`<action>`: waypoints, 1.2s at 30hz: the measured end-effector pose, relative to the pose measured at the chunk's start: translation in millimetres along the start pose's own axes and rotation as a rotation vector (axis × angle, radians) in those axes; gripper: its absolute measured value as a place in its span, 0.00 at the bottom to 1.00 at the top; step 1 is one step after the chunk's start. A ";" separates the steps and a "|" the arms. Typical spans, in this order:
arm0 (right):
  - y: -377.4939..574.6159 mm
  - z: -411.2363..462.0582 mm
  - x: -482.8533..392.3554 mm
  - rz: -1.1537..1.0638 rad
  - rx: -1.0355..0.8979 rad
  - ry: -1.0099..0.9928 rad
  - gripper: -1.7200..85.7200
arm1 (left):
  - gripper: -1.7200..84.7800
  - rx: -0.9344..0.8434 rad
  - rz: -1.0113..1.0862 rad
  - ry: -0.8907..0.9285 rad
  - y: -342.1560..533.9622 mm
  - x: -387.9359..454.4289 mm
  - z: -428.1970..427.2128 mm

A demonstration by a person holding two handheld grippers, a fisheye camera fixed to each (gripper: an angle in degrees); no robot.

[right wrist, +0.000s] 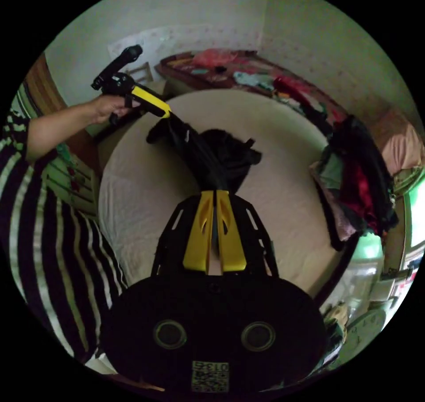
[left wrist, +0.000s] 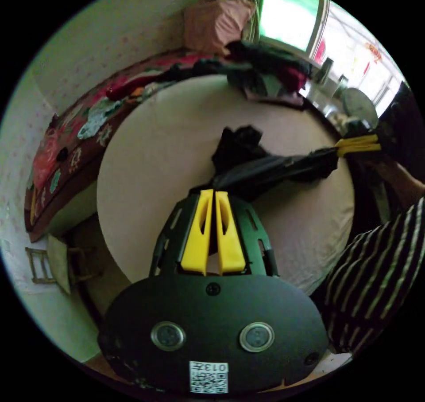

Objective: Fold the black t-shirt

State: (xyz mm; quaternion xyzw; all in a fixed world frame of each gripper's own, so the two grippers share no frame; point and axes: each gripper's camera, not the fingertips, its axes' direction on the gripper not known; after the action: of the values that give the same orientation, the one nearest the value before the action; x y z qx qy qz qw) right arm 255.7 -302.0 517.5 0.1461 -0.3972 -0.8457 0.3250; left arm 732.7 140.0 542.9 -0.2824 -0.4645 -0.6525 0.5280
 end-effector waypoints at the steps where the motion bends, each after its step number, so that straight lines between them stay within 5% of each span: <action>1: 6.7 -22.3 9.0 0.012 0.049 -0.016 0.03 | 0.03 0.048 0.003 0.044 -8.8 -3.8 -15.8; 6: 21.4 -47.6 36.7 0.152 0.056 0.105 0.02 | 0.05 0.121 -0.085 0.020 -43.0 -21.8 -28.1; 8: 23.3 -42.1 50.3 0.247 0.025 0.070 0.02 | 0.07 0.122 -0.148 0.158 -47.1 -28.4 -18.1; 13: 28.9 -48.0 48.2 0.236 0.029 0.105 0.03 | 0.12 0.028 0.119 0.012 -37.0 37.2 -3.4; 20: 33.2 -81.5 41.3 0.182 0.066 0.092 0.03 | 0.23 0.124 0.337 0.234 -26.4 140.7 -6.2; 23: 26.4 -97.0 28.3 0.103 0.069 0.111 0.03 | 0.28 0.139 0.372 0.087 -34.3 177.3 -2.2; 25: 21.0 -111.3 15.8 0.016 0.092 0.111 0.03 | 0.27 0.133 0.399 0.040 -41.9 189.0 -2.5; 29: 20.1 -127.6 8.3 -0.050 0.101 0.197 0.03 | 0.05 0.133 0.452 -0.037 -44.7 177.7 -17.7; 32: 27.9 -128.2 23.4 0.014 0.077 0.179 0.05 | 0.03 0.106 0.374 0.164 -47.4 141.9 -34.8; 36: 56.8 -141.4 39.0 0.155 0.191 0.177 0.13 | 0.03 0.204 0.231 0.169 -38.5 103.4 -69.7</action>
State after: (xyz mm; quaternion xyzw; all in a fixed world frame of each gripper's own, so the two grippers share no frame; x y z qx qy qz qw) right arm 322.7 -436.5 470.7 0.2191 -0.4559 -0.7602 0.4077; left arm 675.3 33.3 591.3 -0.2230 -0.4469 -0.5583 0.6625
